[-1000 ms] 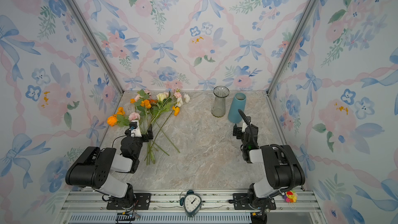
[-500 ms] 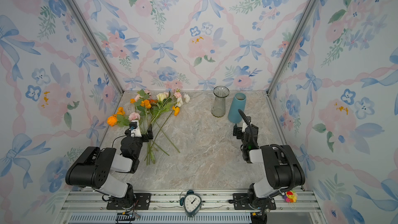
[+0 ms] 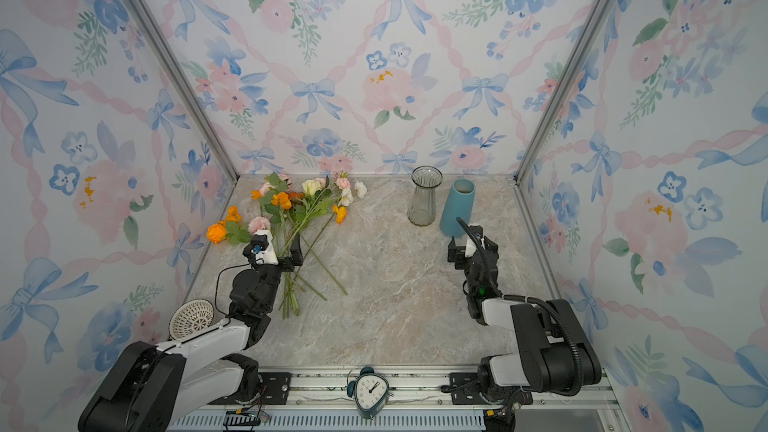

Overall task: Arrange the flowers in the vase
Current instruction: 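Grasp the teal vase with the right gripper while the left arm extends forward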

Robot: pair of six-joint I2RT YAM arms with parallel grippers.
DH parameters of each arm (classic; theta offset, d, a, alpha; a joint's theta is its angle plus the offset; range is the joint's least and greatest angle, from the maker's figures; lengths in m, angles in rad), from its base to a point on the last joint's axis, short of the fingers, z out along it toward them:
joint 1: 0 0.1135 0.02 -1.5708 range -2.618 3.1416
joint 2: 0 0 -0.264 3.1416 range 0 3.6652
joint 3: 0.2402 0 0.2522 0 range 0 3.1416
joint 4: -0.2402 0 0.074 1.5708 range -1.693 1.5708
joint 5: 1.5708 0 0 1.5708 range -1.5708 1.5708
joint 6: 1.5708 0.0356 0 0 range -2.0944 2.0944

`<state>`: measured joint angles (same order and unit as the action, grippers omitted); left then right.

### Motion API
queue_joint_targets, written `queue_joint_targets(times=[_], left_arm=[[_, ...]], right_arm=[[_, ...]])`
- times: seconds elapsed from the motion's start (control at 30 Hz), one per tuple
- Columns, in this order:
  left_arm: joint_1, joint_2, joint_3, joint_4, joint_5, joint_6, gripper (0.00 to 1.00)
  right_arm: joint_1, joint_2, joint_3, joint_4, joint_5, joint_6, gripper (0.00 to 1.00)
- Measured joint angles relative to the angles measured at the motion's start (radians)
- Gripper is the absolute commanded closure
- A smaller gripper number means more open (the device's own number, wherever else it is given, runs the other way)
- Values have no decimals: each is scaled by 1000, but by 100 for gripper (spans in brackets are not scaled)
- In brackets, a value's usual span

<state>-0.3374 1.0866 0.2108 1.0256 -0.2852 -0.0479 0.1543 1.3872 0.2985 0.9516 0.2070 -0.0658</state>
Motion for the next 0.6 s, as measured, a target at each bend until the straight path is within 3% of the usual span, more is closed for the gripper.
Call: queue_joint_targets(times=[0.2,0.4,0.5,0.6], left_arm=[[-172,-31,312,-324,92,-24,2],[-234,95,722,-621,304,-7,2],[-282,165,812,-700,365,51,2],[-351,201,778,-711,357,138,2]], right_arm=[[11,-83,0,-80,3,-10,3],[-9,-154,68,-213,-67,-17,3],[-36,-148,177,-276,-124,-18,3],[-59,-120,276,-291,-170,-18,3]])
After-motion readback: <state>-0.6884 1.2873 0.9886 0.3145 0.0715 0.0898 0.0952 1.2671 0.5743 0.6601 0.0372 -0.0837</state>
